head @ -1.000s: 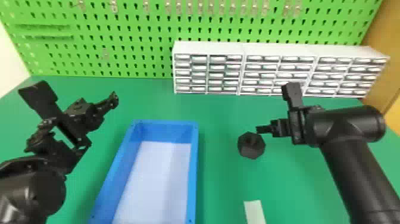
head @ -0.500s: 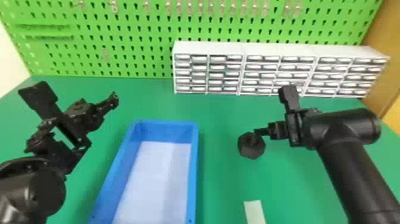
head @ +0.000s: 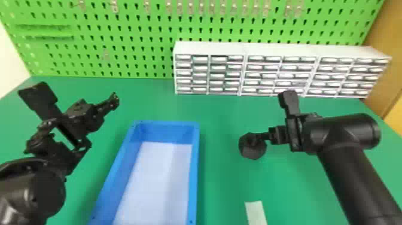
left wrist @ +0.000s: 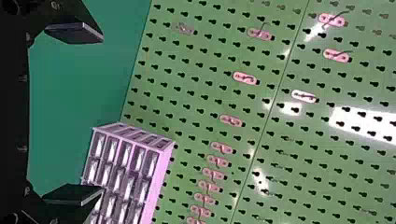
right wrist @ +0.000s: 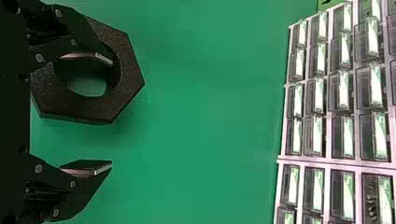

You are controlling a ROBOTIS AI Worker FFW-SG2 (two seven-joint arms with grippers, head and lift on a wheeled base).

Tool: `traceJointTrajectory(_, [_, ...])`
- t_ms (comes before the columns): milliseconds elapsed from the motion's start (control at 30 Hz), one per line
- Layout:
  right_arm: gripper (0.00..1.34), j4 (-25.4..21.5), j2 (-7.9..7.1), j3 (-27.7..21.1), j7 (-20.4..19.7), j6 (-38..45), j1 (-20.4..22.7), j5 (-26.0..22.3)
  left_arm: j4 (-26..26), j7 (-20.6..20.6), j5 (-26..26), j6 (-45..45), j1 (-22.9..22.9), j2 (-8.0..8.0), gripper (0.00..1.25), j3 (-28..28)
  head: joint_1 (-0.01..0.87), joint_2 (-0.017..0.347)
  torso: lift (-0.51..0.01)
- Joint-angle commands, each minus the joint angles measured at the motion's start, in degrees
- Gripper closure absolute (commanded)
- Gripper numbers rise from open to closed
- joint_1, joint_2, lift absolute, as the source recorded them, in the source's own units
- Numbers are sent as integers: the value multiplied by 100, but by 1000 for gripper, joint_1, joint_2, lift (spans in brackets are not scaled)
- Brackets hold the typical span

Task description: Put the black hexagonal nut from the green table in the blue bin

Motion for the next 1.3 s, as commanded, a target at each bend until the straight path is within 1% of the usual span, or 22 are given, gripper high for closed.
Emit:
traceJointTrajectory(0, [490, 46, 0, 1, 1, -38, 2, 0, 0, 0, 0, 0, -6, 0, 142, 0, 666, 32, -100])
traceJointTrajectory(1267, [490, 362, 18, 54, -8, -257, 2, 27, 35, -70, 9, 0, -15, 0, 144, -9, 666, 32, -100])
